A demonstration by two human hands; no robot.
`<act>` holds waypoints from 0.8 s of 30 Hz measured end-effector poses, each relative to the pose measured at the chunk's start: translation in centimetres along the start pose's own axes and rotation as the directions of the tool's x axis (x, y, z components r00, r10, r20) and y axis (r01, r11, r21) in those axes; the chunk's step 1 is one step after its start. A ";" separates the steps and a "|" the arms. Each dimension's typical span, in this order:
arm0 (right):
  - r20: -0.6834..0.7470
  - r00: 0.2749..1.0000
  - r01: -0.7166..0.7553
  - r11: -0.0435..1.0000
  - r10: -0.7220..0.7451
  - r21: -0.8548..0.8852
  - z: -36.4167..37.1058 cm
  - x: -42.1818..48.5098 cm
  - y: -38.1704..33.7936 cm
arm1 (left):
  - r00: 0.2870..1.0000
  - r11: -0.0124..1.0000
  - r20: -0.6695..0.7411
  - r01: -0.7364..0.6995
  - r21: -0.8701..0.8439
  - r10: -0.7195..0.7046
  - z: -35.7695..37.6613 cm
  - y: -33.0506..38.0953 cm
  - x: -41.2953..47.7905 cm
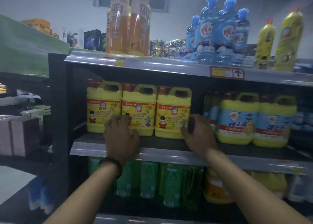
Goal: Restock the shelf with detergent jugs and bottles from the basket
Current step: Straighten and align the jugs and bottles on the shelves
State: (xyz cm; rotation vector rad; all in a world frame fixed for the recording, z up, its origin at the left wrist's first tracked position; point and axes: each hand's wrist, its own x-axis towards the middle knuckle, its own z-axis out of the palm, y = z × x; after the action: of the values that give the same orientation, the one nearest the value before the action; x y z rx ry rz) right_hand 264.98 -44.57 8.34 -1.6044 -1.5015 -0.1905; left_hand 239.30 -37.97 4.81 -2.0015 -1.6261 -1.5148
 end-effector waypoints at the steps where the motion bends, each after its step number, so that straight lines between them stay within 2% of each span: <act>1: -0.012 1.000 0.017 1.000 -0.017 -0.001 -0.8 -1.2 0.0 | 0.996 0.995 0.003 -0.089 -0.050 0.089 -0.1 0.9 -1.7; 4: -0.034 0.999 0.024 0.999 -0.024 0.023 -2.9 -5.2 0.7 | 0.965 0.960 0.167 -0.161 -0.228 0.202 -0.6 4.4 -7.3; 7: -0.018 0.999 -0.041 0.999 0.041 0.020 -4.4 -9.8 2.9 | 0.899 0.929 0.318 -0.200 -0.312 0.300 0.1 7.4 -12.4; 13: 0.030 0.964 -0.265 0.956 0.263 0.124 -6.0 -19.3 11.1 | 0.727 0.895 0.572 -0.133 -0.426 0.380 4.8 11.0 -21.2; 18: -0.004 0.890 -0.452 0.882 0.457 0.130 -6.1 -24.3 20.2 | 0.651 0.889 0.667 -0.026 -0.457 0.362 8.7 13.9 -25.5; 21: -0.026 0.831 -0.540 0.817 0.556 0.200 -6.2 -24.9 25.8 | 0.639 0.886 0.699 0.057 -0.460 0.322 11.8 16.0 -26.7; 24: -0.061 0.804 -0.551 0.781 0.591 0.295 -6.1 -24.8 30.9 | 0.638 0.872 0.707 0.111 -0.477 0.305 15.5 18.5 -27.6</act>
State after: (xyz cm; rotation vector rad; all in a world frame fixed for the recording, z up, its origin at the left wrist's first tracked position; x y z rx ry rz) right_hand 288.09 -62.03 -19.38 -1.7057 -0.8200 0.2244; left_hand 265.97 -53.21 -15.15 -3.3128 -1.3441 -1.1326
